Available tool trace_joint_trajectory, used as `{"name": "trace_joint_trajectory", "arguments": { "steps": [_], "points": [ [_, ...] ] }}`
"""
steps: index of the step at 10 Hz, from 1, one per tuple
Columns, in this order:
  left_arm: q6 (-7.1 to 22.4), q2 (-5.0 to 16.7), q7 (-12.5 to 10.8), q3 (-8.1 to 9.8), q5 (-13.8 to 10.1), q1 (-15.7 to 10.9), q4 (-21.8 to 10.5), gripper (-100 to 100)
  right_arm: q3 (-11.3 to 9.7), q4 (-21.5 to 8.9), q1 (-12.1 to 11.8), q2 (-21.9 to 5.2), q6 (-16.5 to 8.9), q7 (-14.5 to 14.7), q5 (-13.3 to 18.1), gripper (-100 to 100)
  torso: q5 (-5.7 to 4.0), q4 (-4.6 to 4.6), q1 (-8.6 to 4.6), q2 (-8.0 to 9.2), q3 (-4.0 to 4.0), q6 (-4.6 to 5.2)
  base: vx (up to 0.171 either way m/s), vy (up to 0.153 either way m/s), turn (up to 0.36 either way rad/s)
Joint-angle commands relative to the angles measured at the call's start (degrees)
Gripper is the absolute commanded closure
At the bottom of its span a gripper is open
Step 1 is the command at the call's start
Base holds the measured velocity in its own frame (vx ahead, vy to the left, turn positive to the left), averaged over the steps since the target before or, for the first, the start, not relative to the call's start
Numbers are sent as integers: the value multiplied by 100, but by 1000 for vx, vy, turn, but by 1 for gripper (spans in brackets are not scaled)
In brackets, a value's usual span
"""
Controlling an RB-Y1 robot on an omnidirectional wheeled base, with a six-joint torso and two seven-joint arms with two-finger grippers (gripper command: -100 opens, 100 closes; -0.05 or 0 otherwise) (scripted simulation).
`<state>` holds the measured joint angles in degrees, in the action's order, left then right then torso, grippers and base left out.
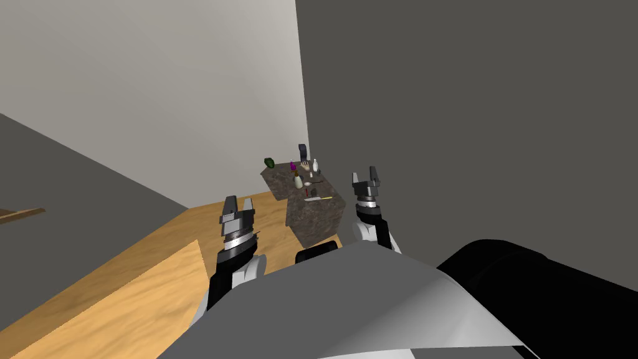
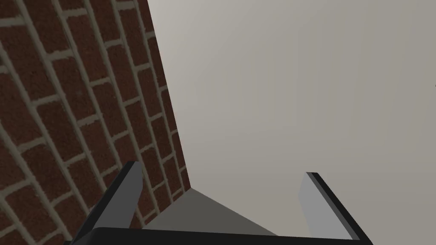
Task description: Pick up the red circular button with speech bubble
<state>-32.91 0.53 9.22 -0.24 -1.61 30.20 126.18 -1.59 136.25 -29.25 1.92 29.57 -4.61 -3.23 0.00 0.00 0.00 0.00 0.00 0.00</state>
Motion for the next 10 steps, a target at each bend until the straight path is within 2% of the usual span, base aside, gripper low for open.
{"name": "trace_joint_trajectory", "arguments": {
  "steps": [1,5,6,8,9,10],
  "points": [
    [-20,167,79,12,33,4,-43,-100,0,0,0,0,0,0,0,0,0,0,0,0,0,0,-29,8,-84],
    [-136,852,516,68,236,27,-305,-100,0,0,2,0,0,0,0,0,3,8,15,38,21,2,-91,27,-187],
    [-136,907,516,68,236,27,-305,-100,0,-1,2,0,0,0,0,0,3,10,16,44,26,2,-88,9,-60],
    [-227,1291,830,100,402,49,-516,-100,0,0,1,0,0,0,0,0,1,8,4,33,19,2,-99,1,-234],
    [-227,1400,830,100,402,49,-516,-100,0,0,2,0,0,0,0,0,1,9,7,43,24,3,-100,19,-118],
    [-280,1600,1001,114,499,63,-640,-100,0,0,1,0,0,0,0,0,3,9,12,39,23,-1,-98,24,-233]
  ]
}}
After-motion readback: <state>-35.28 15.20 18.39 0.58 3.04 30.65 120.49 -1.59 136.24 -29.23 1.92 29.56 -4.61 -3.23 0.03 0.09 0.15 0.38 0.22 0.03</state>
